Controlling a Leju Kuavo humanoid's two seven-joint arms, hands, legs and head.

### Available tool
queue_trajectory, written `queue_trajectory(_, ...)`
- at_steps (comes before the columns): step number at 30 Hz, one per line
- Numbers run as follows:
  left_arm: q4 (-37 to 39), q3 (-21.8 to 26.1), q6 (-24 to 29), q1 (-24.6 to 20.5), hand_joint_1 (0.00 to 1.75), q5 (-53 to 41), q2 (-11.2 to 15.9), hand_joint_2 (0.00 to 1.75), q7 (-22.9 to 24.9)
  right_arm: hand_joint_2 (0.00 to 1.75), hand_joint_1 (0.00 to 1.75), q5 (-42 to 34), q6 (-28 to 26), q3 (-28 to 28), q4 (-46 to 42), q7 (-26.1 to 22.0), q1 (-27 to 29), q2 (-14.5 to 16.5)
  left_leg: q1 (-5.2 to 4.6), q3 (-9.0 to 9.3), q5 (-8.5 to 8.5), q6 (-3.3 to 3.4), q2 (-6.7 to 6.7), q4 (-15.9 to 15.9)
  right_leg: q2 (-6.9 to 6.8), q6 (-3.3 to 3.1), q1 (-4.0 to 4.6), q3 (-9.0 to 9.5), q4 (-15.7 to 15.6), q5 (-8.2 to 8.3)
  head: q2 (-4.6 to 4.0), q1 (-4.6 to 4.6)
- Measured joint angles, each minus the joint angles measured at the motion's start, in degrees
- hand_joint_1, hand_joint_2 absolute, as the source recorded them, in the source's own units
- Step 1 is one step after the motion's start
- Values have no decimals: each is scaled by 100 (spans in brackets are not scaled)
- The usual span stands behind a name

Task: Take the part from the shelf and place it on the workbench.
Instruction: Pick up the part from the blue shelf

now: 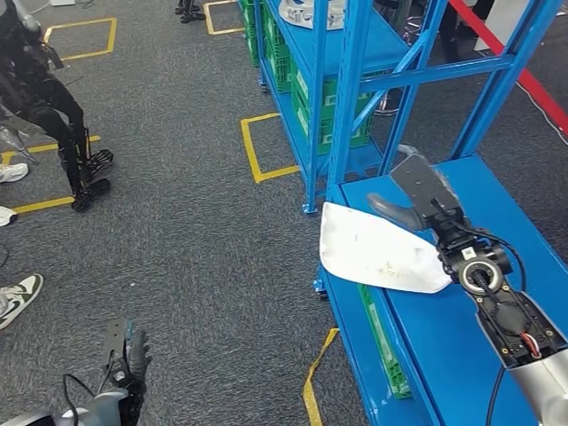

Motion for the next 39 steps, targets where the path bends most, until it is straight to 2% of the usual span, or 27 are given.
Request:
queue_trajectory(5, 0, 107, -1, 153, 0, 77, 133, 0, -37, 175, 0, 86, -387, -371, -850, 612, 235, -637, -5, 1, -4, 7, 0, 1, -2, 3, -6, 5, -8, -1, 0, -1)
queue_trajectory(11, 0, 237, 34, 351, 0, 144, 323, 0, 24, 175, 0, 104, -718, -960, -1955, 1234, 820, -1508, -7, 4, -11, 17, -3, 2, -5, 6, -9, 14, -18, -3, 0, 0)
queue_trajectory(16, 0, 304, 47, 466, 0, 86, 437, 0, 94, 175, 0, -444, -751, -1504, -2567, 1750, 1302, -2189, -10, 4, -16, 24, -2, 2, -5, 7, -11, 15, -22, -4, 0, 0)
queue_trajectory(20, 0, 345, 76, 464, 0, 15, 491, 0, 169, 175, 0, -862, -650, -1847, -2803, 1926, 1516, -2592, -11, 5, -16, 24, -2, 1, -2, 8, -11, 18, -22, -4, 0, -1)
queue_trajectory(28, -2, 391, 101, 454, 0, -8, 502, 0, 202, 175, 0, -1665, -399, -1987, -2851, 2055, 1626, -2962, -11, 6, -15, 24, -1, 1, 0, 8, -10, 19, -22, -4, 0, -1)
queue_trajectory(39, -2, 393, 95, 406, 0, -34, 428, 0, 250, 175, 0, -3277, -30, -1619, -2623, 1702, 1409, -3012, -11, 3, -16, 24, -6, -1, -6, 9, -10, 21, -22, -5, 0, -1)
